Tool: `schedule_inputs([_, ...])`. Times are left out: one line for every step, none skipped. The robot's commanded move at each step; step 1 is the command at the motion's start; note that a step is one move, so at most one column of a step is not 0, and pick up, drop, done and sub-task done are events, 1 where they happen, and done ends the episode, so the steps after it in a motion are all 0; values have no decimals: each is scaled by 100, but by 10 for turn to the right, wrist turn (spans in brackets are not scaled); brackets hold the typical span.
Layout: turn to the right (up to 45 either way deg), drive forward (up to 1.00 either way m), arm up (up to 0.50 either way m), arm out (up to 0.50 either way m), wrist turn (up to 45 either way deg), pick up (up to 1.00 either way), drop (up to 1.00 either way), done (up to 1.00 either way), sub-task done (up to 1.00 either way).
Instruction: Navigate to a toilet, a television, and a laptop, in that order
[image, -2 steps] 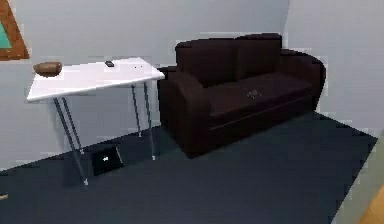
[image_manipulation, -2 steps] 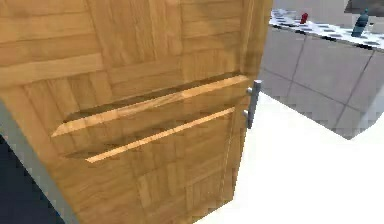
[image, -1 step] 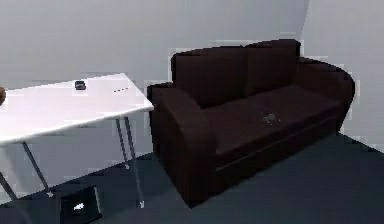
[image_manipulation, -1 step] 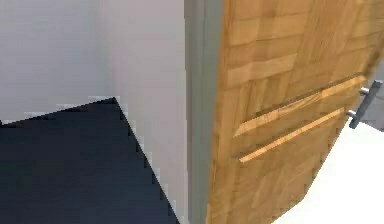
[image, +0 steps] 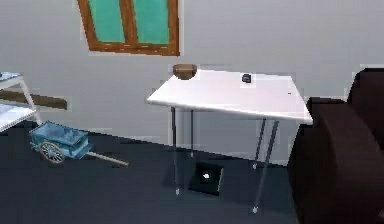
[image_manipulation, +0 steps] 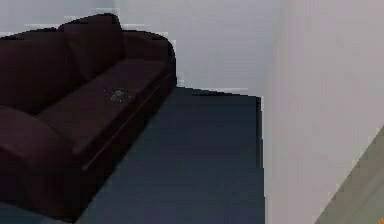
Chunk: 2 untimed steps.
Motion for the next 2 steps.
schedule_inputs([-450, 0, 0, 0, 0, 0, 0, 0, 0])
schedule_inputs([-150, 0, 0, 0, 0, 0, 0, 0, 0])
